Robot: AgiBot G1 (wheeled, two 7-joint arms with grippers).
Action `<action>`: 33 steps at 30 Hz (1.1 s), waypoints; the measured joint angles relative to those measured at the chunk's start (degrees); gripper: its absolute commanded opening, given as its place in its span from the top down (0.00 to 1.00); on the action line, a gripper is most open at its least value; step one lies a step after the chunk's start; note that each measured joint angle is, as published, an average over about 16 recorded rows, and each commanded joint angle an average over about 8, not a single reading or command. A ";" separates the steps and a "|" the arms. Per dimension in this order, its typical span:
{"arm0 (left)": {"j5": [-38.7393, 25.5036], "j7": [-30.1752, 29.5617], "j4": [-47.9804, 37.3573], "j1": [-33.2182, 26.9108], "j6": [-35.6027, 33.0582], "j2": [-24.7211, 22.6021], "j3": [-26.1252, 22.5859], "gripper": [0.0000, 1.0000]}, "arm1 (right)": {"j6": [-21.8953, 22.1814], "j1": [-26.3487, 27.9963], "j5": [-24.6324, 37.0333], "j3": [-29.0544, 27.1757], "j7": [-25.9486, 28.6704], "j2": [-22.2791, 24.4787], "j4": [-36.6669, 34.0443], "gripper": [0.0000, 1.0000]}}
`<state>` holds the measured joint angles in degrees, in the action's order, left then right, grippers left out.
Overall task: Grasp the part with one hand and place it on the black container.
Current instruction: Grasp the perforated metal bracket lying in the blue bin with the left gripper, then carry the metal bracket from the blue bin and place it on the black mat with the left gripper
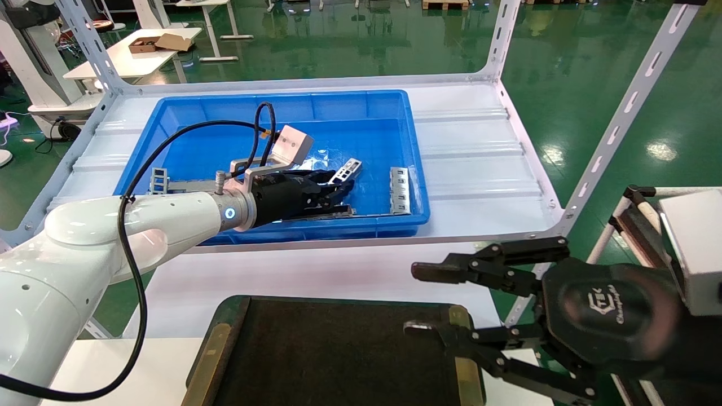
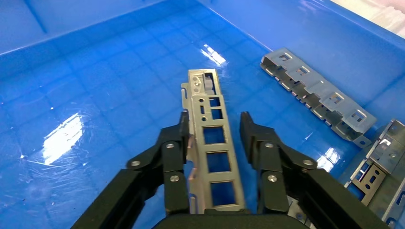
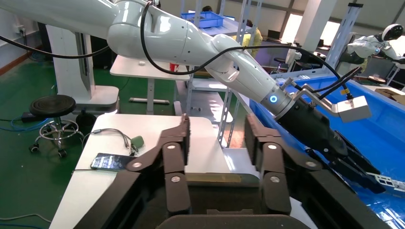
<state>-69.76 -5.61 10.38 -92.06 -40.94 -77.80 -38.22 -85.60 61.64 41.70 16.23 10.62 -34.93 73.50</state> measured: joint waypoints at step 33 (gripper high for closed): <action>14.78 5.75 4.40 -0.07 -33.49 11.63 5.25 1.00 | 0.06 0.03 -0.09 0.13 -0.07 0.05 0.00 1.00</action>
<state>-54.97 0.14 14.78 -92.13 -74.43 -66.17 -32.97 -85.54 61.66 41.61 16.36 10.56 -34.88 73.49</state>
